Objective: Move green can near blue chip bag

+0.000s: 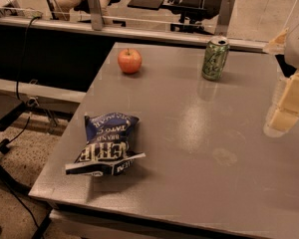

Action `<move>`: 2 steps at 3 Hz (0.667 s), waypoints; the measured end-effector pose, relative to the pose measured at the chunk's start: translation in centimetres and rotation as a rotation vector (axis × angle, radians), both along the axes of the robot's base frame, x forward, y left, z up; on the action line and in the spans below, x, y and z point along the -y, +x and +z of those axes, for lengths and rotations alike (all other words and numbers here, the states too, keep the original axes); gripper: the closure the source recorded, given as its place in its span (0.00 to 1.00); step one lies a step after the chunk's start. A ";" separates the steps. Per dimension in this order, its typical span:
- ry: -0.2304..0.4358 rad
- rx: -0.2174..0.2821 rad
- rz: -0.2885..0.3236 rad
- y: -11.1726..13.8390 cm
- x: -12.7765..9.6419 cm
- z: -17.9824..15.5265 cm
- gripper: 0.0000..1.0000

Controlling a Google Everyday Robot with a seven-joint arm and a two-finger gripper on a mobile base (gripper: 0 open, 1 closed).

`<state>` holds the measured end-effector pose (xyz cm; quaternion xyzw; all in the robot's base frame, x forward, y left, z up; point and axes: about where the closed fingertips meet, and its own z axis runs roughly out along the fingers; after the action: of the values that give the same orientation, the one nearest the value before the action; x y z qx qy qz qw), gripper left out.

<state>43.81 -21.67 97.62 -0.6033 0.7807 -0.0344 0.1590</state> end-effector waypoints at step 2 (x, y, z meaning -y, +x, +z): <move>0.024 0.029 -0.029 2.5 0.7 0.3 0.00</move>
Offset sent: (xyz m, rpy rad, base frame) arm 0.0649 -0.0208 0.0031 0.0633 -0.0548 -0.0764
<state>46.27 -22.34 97.92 -0.5896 0.7872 -0.0361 0.1772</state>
